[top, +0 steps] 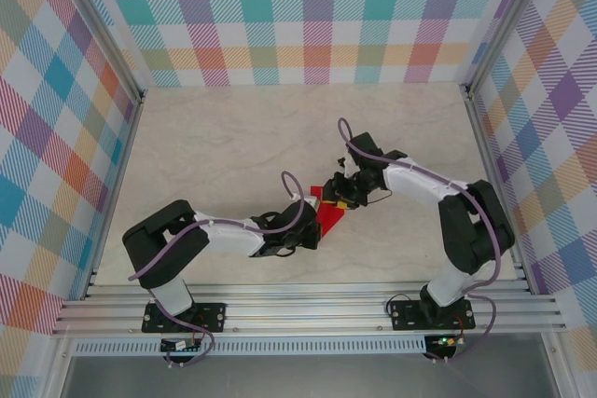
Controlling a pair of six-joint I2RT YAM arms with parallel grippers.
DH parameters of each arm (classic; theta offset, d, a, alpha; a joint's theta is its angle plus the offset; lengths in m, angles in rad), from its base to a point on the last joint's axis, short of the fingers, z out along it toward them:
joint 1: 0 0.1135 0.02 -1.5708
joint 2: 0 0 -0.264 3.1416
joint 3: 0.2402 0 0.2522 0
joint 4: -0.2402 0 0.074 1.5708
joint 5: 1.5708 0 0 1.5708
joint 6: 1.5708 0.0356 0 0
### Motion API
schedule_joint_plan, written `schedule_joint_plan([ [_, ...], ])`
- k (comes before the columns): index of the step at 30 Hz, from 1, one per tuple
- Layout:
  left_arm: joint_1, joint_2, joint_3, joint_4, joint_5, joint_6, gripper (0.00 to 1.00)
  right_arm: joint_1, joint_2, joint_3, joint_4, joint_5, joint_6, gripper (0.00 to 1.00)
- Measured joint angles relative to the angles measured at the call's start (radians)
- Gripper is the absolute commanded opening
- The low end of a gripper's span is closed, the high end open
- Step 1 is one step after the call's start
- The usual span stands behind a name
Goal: Fold a paper plane with a square sheet of paper (pick it up from the middle)
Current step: Third fold the triangle at the center of the table.
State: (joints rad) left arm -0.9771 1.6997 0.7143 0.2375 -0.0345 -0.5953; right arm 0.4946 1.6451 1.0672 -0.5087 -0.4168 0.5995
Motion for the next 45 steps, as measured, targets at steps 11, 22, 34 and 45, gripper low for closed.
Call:
schedule_joint_plan([
  [11,0.058,-0.016,-0.105,0.179,0.122,-0.074,0.04,-0.017,-0.024,-0.072,0.114,-0.137,-0.002,0.16],
  [22,0.083,-0.020,-0.147,0.246,0.161,-0.133,0.04,-0.017,0.122,-0.075,0.229,-0.241,0.026,0.13],
  [34,0.085,-0.020,-0.154,0.261,0.164,-0.157,0.09,-0.017,0.229,-0.073,0.292,-0.293,0.040,0.13],
  [45,0.085,-0.022,-0.152,0.260,0.171,-0.166,0.19,-0.017,0.284,-0.051,0.285,-0.282,0.039,0.11],
])
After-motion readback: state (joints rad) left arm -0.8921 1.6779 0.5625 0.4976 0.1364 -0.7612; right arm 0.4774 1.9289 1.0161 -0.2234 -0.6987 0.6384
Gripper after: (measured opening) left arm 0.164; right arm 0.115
